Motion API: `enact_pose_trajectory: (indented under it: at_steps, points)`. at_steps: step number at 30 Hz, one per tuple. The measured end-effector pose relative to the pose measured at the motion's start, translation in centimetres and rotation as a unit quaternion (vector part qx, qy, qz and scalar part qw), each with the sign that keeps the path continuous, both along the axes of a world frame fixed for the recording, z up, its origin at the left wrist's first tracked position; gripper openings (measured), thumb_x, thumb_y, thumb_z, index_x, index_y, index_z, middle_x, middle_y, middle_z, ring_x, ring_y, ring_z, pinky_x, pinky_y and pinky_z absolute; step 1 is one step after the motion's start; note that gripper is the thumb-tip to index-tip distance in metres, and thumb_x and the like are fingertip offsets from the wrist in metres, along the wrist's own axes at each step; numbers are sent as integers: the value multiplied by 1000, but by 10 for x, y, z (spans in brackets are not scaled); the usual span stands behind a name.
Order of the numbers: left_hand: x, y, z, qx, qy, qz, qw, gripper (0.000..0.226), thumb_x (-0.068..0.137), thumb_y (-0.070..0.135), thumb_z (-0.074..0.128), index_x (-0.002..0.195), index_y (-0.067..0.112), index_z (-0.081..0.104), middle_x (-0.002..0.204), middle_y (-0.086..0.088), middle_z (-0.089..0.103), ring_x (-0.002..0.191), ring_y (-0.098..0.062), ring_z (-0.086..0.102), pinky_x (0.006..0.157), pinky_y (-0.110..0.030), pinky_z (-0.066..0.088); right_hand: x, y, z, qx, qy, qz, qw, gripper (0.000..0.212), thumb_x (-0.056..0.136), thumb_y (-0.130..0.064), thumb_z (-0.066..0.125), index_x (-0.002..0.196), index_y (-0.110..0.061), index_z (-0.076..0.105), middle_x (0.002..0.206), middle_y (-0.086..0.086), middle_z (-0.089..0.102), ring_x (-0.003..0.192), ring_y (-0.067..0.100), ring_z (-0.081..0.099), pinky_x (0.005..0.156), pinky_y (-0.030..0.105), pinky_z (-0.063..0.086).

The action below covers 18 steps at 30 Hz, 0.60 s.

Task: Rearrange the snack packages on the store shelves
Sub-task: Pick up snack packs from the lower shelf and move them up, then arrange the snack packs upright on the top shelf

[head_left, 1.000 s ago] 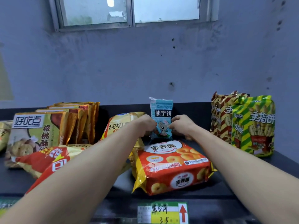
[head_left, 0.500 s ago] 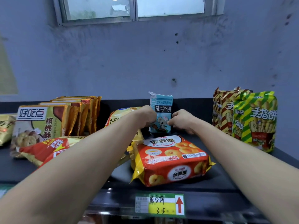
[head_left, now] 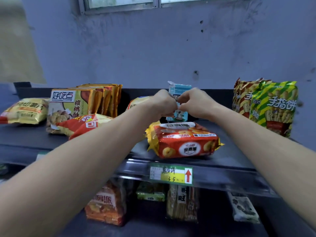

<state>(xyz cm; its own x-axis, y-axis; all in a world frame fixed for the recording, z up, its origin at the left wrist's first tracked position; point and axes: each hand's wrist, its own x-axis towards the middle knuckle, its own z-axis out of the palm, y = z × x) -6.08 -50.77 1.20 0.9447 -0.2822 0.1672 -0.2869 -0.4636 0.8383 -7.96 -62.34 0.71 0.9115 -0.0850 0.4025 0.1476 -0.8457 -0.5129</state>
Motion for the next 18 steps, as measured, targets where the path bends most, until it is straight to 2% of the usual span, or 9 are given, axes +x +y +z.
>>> enact_pose_trajectory:
  at_steps: [2, 5, 7, 9, 11, 14, 16, 18]
  points:
    - [-16, 11, -5, 34, -60, 6, 998, 33, 86, -4, 54, 119, 3, 58, 113, -15, 64, 105, -27, 63, 91, -41, 54, -15, 7, -3, -75, -24, -13, 997, 28, 88, -13, 59, 115, -8, 67, 119, 10, 65, 108, 24, 60, 91, 32, 50]
    - [-43, 33, -4, 113, -159, 14, 981, 32, 87, 0, 52, 116, 9, 62, 111, -9, 66, 102, -23, 62, 93, -40, 52, -44, 18, -2, -175, -51, -25, 983, 23, 90, -13, 55, 105, -5, 70, 115, 13, 65, 100, 28, 61, 88, 40, 52]
    - [-64, 48, -2, 132, -204, -4, 970, 30, 88, 3, 52, 114, 10, 64, 108, -7, 67, 100, -21, 62, 91, -38, 52, -64, 28, 1, -222, -66, -33, 972, 23, 87, -9, 55, 102, 3, 68, 122, 16, 62, 102, 31, 60, 88, 44, 51]
    - [-83, 64, -1, 132, -241, -26, 961, 27, 89, 5, 52, 112, 11, 66, 107, -5, 68, 97, -19, 63, 88, -34, 52, -83, 38, 7, -242, -76, -50, 966, 22, 84, -9, 58, 100, 4, 67, 116, 20, 64, 101, 33, 59, 86, 47, 52]
    - [-103, 81, -3, 126, -267, -50, 954, 28, 91, 8, 51, 114, 13, 66, 107, -1, 68, 96, -14, 62, 84, -25, 52, -103, 51, 9, -248, -86, -66, 963, 21, 84, -9, 57, 100, 1, 68, 106, 21, 66, 99, 32, 58, 82, 42, 53]
    - [-129, 111, -13, 123, -278, -92, 948, 29, 91, 11, 51, 116, 15, 65, 108, 2, 67, 97, -9, 62, 89, -22, 49, -134, 74, 4, -237, -102, -77, 963, 23, 89, -12, 56, 107, -7, 70, 112, 13, 65, 106, 26, 56, 78, 28, 43]
    - [-144, 133, -24, 128, -274, -115, 946, 28, 90, 11, 53, 114, 16, 67, 106, 2, 69, 97, -8, 62, 89, -22, 48, -152, 94, -5, -231, -105, -80, 964, 23, 89, -11, 56, 106, -9, 71, 112, 12, 66, 105, 25, 57, 78, 27, 42]
    - [-155, 156, -39, 139, -252, -147, 946, 26, 90, 11, 54, 111, 15, 68, 101, 3, 69, 92, -7, 62, 83, -20, 48, -166, 115, -19, -235, -87, -87, 964, 22, 87, -11, 57, 103, -10, 72, 107, 13, 67, 100, 26, 59, 75, 26, 41]
